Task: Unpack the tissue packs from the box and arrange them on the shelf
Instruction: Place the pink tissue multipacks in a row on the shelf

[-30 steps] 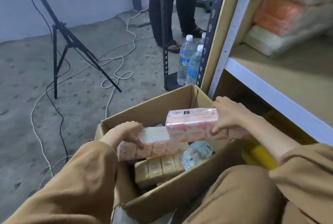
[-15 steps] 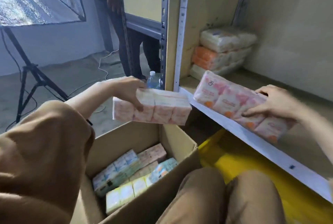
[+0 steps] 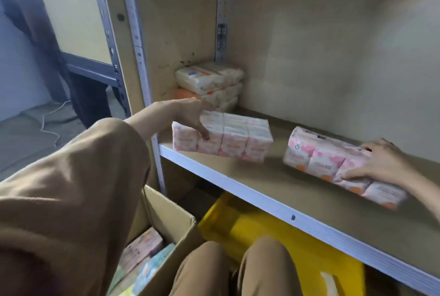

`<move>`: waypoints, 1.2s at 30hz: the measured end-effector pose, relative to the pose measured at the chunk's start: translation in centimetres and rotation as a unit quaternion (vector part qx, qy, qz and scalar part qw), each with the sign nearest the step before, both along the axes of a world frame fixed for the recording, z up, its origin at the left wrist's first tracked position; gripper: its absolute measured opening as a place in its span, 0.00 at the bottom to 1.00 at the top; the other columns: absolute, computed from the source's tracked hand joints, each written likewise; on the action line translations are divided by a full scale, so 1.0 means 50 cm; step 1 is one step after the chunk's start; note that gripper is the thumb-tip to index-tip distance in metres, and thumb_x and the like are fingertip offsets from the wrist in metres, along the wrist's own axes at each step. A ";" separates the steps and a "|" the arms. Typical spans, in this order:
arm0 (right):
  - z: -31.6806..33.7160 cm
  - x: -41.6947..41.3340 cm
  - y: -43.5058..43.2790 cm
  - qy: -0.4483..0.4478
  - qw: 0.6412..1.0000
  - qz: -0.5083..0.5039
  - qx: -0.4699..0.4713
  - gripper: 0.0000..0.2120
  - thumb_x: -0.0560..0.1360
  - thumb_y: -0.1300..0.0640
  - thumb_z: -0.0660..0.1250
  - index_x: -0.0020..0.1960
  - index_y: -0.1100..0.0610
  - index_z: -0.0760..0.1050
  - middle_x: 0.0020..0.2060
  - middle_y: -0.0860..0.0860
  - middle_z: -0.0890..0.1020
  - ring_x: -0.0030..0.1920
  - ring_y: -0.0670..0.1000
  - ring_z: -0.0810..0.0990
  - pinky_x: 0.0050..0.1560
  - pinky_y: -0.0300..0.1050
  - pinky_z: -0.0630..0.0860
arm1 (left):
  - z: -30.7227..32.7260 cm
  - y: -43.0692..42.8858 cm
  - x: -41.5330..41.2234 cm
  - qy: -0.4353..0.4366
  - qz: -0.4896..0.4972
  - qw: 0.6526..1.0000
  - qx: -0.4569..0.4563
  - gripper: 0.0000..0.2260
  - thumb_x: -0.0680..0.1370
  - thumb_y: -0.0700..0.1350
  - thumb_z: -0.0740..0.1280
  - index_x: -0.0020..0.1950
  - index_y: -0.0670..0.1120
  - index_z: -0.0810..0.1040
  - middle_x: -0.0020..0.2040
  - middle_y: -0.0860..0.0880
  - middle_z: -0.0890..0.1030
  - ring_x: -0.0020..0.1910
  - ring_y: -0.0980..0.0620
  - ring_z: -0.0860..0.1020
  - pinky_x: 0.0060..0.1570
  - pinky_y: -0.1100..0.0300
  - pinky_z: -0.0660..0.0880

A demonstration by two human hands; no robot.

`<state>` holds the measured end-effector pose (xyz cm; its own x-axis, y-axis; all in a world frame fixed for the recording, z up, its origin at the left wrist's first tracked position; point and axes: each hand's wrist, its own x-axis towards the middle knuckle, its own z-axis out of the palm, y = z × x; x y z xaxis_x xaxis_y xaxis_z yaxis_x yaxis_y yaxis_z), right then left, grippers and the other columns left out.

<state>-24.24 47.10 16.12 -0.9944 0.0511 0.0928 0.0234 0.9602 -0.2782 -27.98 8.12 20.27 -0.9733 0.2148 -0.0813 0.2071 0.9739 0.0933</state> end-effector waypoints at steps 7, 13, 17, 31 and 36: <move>-0.068 -0.010 0.078 -0.009 1.000 -0.018 0.021 0.43 0.53 0.46 0.81 0.62 0.61 0.71 0.58 0.57 0.73 0.64 0.57 0.70 0.64 0.50 0.69 | -0.081 0.118 -0.103 -0.042 -0.033 0.999 -0.010 0.38 0.68 0.54 0.75 0.73 0.47 0.62 0.71 0.46 0.69 0.69 0.46 0.69 0.68 0.54 0.67; -0.086 -0.018 0.092 -0.038 0.998 0.003 0.041 0.49 0.58 0.42 0.78 0.70 0.58 0.61 0.66 0.54 0.66 0.69 0.55 0.61 0.69 0.45 0.62 | -0.125 0.136 -0.132 -0.060 -0.039 0.997 -0.032 0.40 0.69 0.53 0.74 0.75 0.49 0.58 0.75 0.48 0.64 0.72 0.46 0.65 0.70 0.52 0.65; -0.084 -0.013 0.087 0.022 0.999 0.037 0.032 0.40 0.61 0.47 0.77 0.68 0.58 0.66 0.65 0.54 0.68 0.68 0.54 0.63 0.64 0.40 0.61 | -0.121 0.145 -0.122 -0.023 -0.071 0.996 -0.057 0.42 0.69 0.52 0.75 0.76 0.46 0.56 0.75 0.48 0.62 0.73 0.48 0.63 0.72 0.55 0.62; -0.107 -0.038 0.062 0.065 0.995 0.069 -0.008 0.25 0.64 0.62 0.76 0.59 0.62 0.75 0.60 0.57 0.77 0.62 0.58 0.72 0.59 0.47 0.68 | -0.168 0.162 -0.117 0.083 -0.093 0.991 -0.041 0.28 0.72 0.45 0.72 0.71 0.50 0.67 0.71 0.52 0.69 0.67 0.50 0.71 0.60 0.52 0.73; -0.100 -0.067 0.059 0.062 0.996 0.062 -0.028 0.27 0.62 0.62 0.77 0.60 0.61 0.76 0.60 0.57 0.78 0.60 0.57 0.75 0.58 0.45 0.70 | -0.156 0.175 -0.136 0.066 -0.090 0.993 -0.041 0.28 0.73 0.41 0.70 0.72 0.49 0.66 0.73 0.51 0.67 0.68 0.50 0.70 0.63 0.56 0.70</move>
<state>-27.59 50.03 11.14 -0.9746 -0.0626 0.2150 -0.1318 0.9365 -0.3250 -34.77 16.88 12.48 -0.9230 0.3842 0.0191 0.3838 0.9231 -0.0239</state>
